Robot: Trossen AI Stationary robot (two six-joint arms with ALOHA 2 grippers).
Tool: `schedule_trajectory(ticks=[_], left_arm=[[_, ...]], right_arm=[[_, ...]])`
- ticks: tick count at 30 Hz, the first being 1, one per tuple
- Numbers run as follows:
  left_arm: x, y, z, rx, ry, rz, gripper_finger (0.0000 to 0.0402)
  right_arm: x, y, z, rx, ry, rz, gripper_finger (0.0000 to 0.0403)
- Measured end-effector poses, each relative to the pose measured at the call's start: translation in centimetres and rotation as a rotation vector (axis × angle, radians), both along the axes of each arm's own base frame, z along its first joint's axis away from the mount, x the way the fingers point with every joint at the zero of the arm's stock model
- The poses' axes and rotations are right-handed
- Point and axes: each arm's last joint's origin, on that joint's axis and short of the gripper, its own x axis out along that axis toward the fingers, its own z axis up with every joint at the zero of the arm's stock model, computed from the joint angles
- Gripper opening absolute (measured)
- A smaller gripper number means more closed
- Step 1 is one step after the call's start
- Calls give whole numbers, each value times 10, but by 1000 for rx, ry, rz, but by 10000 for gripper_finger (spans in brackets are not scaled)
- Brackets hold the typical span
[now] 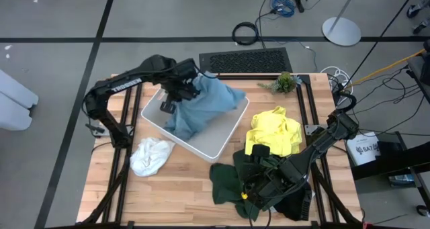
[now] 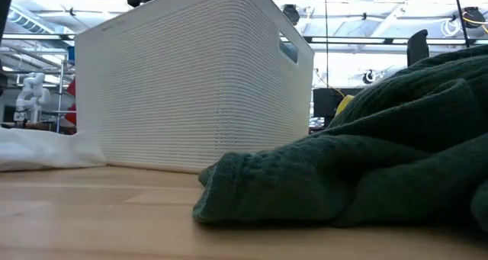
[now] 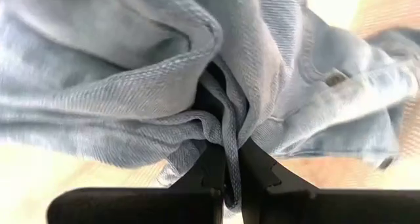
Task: Fold laundry
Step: Put the folded blue pants into the white laundry bin
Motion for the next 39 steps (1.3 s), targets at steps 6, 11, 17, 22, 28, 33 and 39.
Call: schedule_trajectory(ticks=[6,11,17,22,28,33,39], left_arm=[[-3,3,4,83,40,28,17],[-8,-1,23,55,-4,14,17],[-11,0,35,170,7,-106,17],[0,-3,26,148,-9,-216,17],[20,-3,-10,60,88,-280,17],[35,4,-34,62,106,-277,18],[50,14,-54,55,92,-296,19]], right_arm=[[0,0,0,4,-5,0,247],[0,0,0,3,-5,0,247],[0,0,0,3,-4,0,247],[0,0,0,1,-4,3,247],[0,0,0,2,-4,2,247],[0,0,0,3,-4,1,247],[0,0,0,2,-2,1,247]])
